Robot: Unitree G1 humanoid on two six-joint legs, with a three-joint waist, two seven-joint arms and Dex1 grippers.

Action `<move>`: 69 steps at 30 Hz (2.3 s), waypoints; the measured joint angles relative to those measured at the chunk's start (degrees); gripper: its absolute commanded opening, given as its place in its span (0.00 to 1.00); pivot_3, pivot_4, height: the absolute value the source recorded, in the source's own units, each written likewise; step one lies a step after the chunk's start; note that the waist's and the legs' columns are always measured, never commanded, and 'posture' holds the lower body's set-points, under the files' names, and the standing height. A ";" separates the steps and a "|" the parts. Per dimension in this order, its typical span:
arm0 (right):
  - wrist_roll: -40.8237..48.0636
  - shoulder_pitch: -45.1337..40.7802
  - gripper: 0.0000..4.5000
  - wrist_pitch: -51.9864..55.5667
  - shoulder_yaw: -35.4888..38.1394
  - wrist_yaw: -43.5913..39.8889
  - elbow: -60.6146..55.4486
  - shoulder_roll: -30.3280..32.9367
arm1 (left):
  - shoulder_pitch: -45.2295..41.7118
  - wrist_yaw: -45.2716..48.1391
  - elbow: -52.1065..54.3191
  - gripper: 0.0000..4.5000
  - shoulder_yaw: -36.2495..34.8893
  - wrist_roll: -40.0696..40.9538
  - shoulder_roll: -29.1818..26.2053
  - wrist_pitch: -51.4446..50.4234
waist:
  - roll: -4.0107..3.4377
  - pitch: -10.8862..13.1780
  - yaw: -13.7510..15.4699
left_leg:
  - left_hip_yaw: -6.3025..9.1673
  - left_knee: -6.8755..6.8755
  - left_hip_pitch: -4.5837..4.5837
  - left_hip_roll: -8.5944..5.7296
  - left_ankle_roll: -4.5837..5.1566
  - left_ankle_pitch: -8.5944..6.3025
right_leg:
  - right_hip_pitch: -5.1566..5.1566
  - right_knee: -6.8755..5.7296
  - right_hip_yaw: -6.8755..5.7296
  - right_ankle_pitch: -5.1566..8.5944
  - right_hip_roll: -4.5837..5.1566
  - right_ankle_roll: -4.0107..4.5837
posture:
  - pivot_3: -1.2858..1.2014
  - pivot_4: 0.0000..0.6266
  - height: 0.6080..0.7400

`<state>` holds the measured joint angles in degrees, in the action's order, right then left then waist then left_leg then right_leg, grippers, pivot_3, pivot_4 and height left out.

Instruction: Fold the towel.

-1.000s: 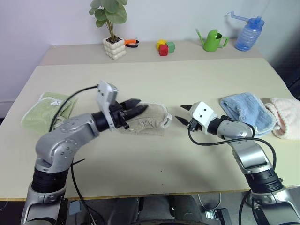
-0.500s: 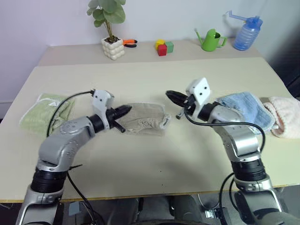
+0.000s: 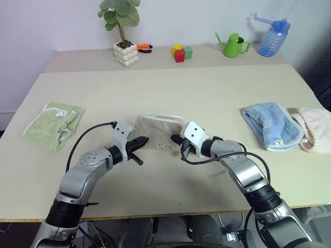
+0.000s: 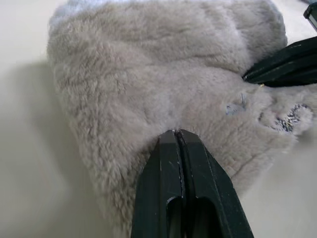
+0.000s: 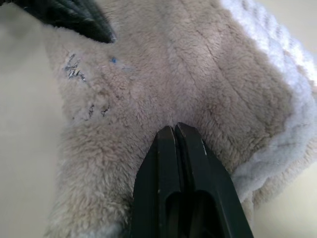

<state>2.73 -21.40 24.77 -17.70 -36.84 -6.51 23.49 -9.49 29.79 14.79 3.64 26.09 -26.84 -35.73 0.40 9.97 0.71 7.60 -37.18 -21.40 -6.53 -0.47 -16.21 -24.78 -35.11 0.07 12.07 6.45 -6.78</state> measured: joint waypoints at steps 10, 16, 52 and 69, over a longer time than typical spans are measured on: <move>8.91 2.16 1.00 8.72 10.14 -2.66 -8.46 3.28 | 0.15 -0.03 -0.24 0.29 -10.49 4.40 -0.39 -2.43 | 0.00 0.01 -0.01 | 0.02 0.01 -0.03 0.01 0.02 -0.01 | -0.03 0.00 -0.02 0.00 0.00 0.00 | 0.52 0.24 0.94; 14.81 1.37 1.00 21.07 15.45 2.65 -9.39 -1.83 | 0.42 1.02 -0.67 0.97 -11.93 4.35 -0.82 -1.33 | 0.00 0.01 -0.03 | 0.02 0.01 -0.04 0.02 0.01 -0.01 | -0.04 0.00 -0.02 0.00 0.00 0.01 | 0.52 0.24 0.94; 30.48 -8.79 0.01 28.53 50.95 29.86 -12.26 -7.24 | -2.57 7.59 -2.41 0.98 -5.53 2.01 1.43 7.07 | -0.05 0.04 0.01 | 0.00 0.05 -0.11 0.00 0.03 -0.01 | -0.12 0.01 -0.03 -0.01 0.00 0.03 | 0.52 0.24 0.94; 41.22 5.21 0.53 46.74 69.83 49.22 -19.94 -6.37 | -6.67 12.75 -8.82 0.98 -0.88 -0.46 4.35 8.77 | -0.33 -0.01 -0.07 | -0.15 0.01 -0.08 0.03 0.18 -0.07 | -0.09 -0.02 0.03 -0.01 0.02 0.01 | 0.52 0.24 0.94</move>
<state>43.95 -16.19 71.51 52.13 12.38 -26.45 17.12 -16.17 42.55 5.97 2.76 25.63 -22.48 -26.96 0.07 9.96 0.64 7.45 -37.17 -21.48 -6.51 -0.29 -16.29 -24.87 -35.13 0.11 12.06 6.47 -6.77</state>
